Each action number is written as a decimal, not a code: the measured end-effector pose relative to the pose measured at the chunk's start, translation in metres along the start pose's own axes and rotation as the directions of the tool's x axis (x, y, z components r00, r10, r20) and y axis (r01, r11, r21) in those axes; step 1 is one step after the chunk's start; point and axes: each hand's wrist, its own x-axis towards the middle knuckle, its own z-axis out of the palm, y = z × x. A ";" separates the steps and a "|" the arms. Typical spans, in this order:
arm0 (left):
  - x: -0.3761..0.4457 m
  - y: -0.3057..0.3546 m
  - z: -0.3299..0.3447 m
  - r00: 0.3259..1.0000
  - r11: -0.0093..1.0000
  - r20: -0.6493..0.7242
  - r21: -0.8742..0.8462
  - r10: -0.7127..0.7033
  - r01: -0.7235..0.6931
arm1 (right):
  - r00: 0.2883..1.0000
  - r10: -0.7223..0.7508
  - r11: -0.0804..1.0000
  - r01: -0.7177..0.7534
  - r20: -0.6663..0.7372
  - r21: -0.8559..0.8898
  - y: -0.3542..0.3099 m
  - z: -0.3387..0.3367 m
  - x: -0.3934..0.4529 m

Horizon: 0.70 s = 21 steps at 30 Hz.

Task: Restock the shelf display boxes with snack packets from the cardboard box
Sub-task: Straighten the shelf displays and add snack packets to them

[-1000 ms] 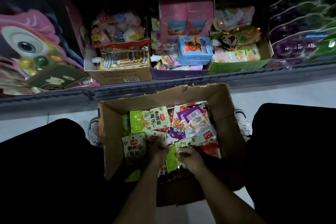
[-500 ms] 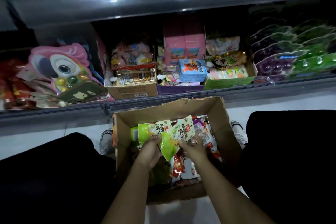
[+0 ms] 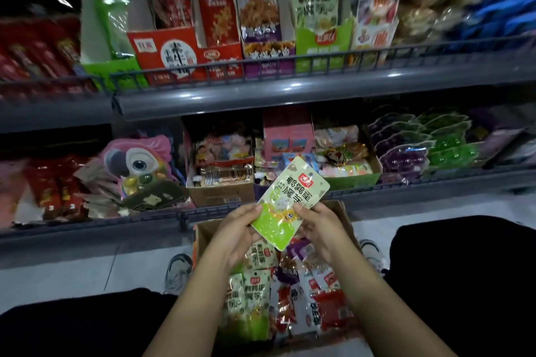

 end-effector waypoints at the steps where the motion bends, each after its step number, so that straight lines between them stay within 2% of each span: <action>1: -0.005 0.012 0.006 1.000 0.998 0.002 0.066 0.026 -0.026 | 0.999 -0.036 0.999 0.036 0.008 -0.017 -0.012 0.002 -0.004; 4: -0.016 0.052 0.024 0.992 0.964 0.031 0.236 0.121 -0.125 | 0.989 -0.147 0.985 0.149 0.028 -0.088 -0.052 0.009 -0.015; 9: -0.034 0.113 0.060 0.953 0.882 0.125 0.360 0.276 -0.303 | 0.943 -0.330 0.933 0.333 0.043 -0.134 -0.120 0.017 -0.027; 14: -0.042 0.165 0.092 0.900 0.733 0.217 0.525 0.377 -0.433 | 0.885 -0.458 0.849 0.462 0.079 -0.255 -0.191 0.021 -0.031; 21: -0.020 0.230 0.144 0.801 0.587 0.286 0.559 0.526 -0.585 | 0.788 -0.602 0.680 0.589 0.126 -0.436 -0.289 0.036 -0.027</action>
